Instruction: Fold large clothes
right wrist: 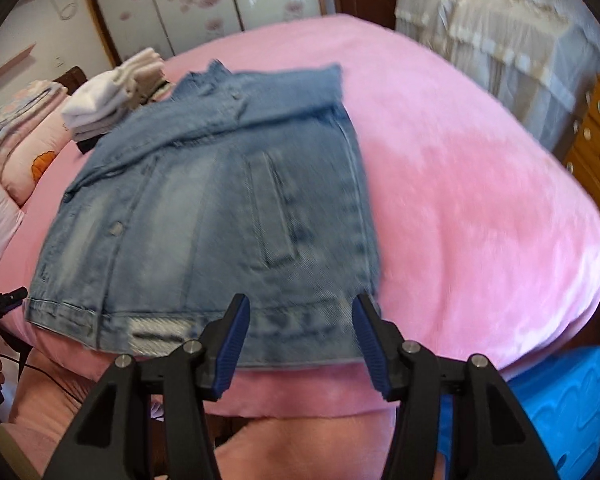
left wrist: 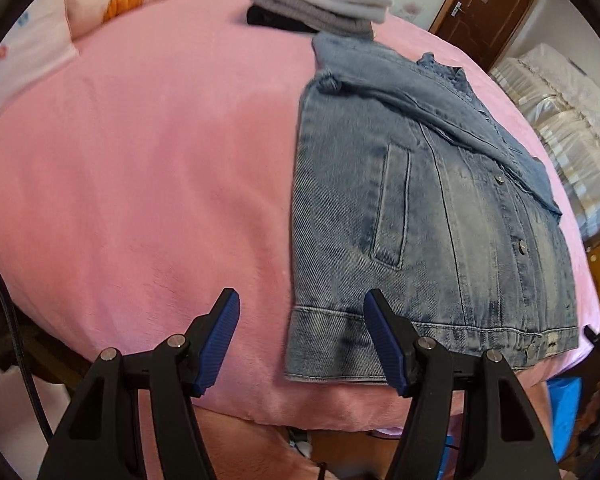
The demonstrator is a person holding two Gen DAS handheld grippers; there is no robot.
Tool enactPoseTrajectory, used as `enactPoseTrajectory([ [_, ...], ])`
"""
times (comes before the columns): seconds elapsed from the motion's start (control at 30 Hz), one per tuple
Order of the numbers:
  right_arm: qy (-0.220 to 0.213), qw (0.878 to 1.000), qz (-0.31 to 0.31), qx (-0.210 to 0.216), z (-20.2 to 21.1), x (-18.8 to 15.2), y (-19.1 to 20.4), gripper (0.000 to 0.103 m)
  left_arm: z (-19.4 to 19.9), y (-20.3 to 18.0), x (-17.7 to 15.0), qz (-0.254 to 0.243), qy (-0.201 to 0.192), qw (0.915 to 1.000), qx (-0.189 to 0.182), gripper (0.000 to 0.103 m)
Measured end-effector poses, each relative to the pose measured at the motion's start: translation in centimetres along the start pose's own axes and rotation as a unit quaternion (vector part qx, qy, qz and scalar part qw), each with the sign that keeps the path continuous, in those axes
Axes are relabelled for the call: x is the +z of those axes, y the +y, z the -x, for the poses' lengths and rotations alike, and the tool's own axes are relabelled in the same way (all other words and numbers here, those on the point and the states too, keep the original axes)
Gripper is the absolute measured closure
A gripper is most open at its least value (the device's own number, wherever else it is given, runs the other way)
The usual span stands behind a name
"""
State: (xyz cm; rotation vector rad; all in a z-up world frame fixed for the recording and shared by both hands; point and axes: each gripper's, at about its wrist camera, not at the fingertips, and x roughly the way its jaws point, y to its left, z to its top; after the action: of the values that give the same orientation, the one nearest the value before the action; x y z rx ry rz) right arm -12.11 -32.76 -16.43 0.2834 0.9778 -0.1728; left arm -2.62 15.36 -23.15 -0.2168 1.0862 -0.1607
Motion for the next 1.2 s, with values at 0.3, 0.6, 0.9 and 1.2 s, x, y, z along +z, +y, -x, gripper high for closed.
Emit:
enactPoseTrajectory([
  [0.3,0.044,0.996,-0.07,0.042,-3.2,-1.5,-4.1,0.05,-2.6,0.7,-0.2,0.026,0.013,0.9988,-0.039,0.036],
  [0.6,0.05,0.992,-0.082,0.083,-4.3,-2.0,-4.6,0.057,-2.7,0.8,-0.4,0.023,0.013,0.9972,-0.069,0.039],
  [0.9,0.055,0.99,-0.084,0.1,-4.6,-2.0,-4.6,0.064,-2.6,0.4,-1.3,0.011,0.023,0.9948,-0.098,0.048],
  [1.2,0.058,0.992,-0.071,0.084,-4.9,-1.9,-3.9,0.067,-2.9,-0.8,-1.1,0.004,0.033,0.9974,-0.065,0.074],
])
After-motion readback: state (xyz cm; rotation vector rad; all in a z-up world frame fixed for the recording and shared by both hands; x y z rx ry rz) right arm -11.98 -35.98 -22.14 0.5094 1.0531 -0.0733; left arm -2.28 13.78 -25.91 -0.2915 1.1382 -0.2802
